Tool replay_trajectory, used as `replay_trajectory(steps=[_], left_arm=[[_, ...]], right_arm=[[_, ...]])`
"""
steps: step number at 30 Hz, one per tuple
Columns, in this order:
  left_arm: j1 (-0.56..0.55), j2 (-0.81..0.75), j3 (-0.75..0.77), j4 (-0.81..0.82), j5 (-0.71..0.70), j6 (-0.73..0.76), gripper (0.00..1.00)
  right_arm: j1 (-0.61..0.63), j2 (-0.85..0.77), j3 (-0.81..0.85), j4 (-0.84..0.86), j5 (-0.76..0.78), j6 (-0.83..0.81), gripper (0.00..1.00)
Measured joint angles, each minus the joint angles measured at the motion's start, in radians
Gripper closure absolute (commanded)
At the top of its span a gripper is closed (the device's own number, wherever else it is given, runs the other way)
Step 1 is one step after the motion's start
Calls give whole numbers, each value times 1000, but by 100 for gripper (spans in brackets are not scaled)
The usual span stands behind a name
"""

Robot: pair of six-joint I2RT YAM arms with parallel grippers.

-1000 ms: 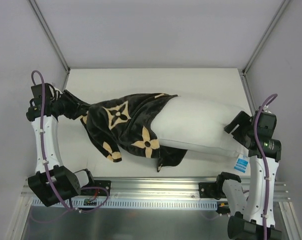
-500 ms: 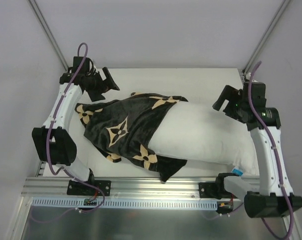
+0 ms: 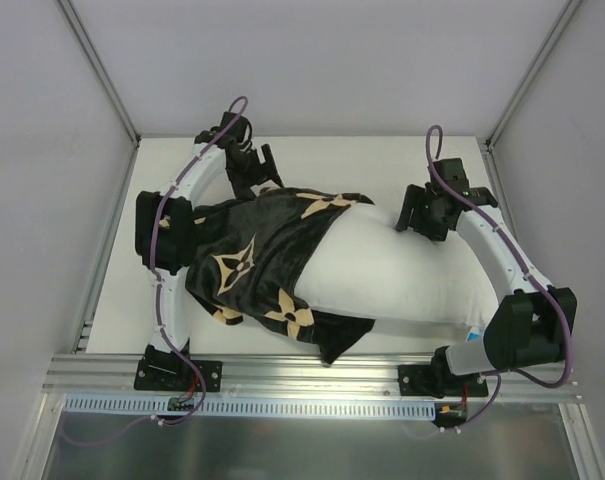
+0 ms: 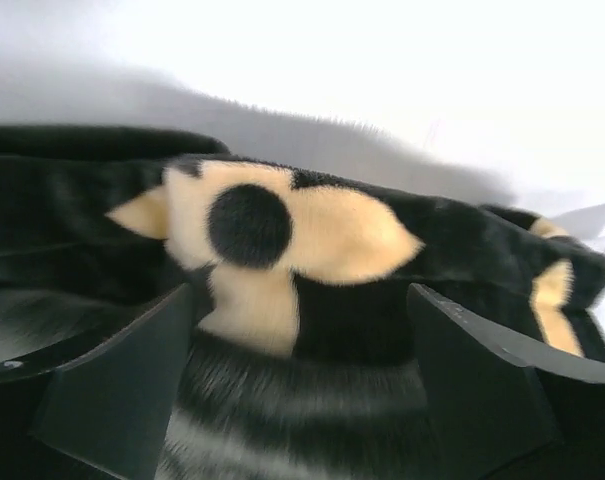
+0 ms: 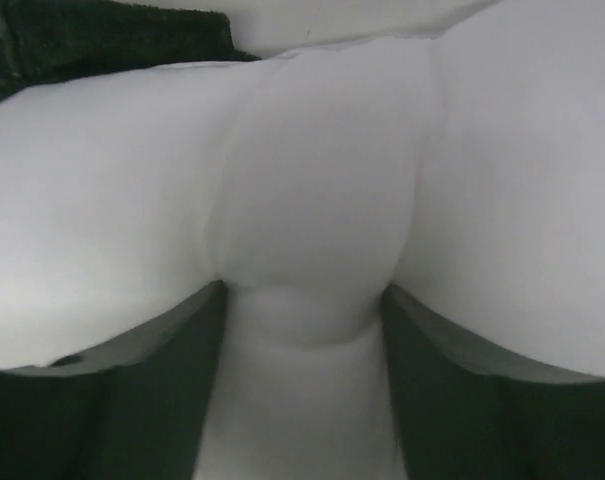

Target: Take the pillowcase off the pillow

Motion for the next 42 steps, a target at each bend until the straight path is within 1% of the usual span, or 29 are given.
replay_trajectory(steps=[1, 2, 3, 4, 7, 10, 13, 15, 21, 24, 29, 34, 36, 39, 42], left_arm=[[-14, 16, -2, -6, 3, -4, 40], [-27, 29, -7, -12, 6, -11, 58], [-39, 37, -14, -17, 9, -13, 79], [-49, 42, -21, -20, 14, -13, 100], [-64, 39, -35, -19, 22, 0, 100], [-53, 8, -58, -15, 22, -1, 100], [-32, -76, -122, -14, 19, -9, 100], [-6, -167, -180, -22, 19, -18, 100], [120, -455, -296, -52, 58, -38, 100], [241, -534, -326, -51, 42, -31, 100], [405, -575, -370, -68, 22, -17, 100], [526, -587, -381, -83, 50, -15, 100], [591, -594, -371, -88, 59, -16, 100], [638, -595, -333, -92, 60, -19, 100], [637, -595, -292, -89, 61, -21, 100]], right_arm=[[2, -9, -26, 22, -8, -3, 76], [3, -17, -42, 39, -15, -5, 89], [3, -24, -51, 53, -20, 5, 99], [3, -32, -56, 63, -26, 7, 99], [6, -58, -58, 74, -27, 14, 99], [7, -102, -71, 72, -16, 19, 99], [5, -166, -84, 61, -10, 24, 99], [-2, -225, -101, 50, -16, 32, 99], [-65, -347, -127, 26, -98, 60, 99], [-100, -386, -127, -16, -69, 60, 99], [-172, -441, -127, -72, 0, 60, 99], [-308, -509, -127, -138, 39, 51, 99], [-338, -535, -127, -164, 77, 49, 99], [-349, -554, -124, -192, 107, 49, 99], [-349, -544, -119, -195, 102, 50, 99]])
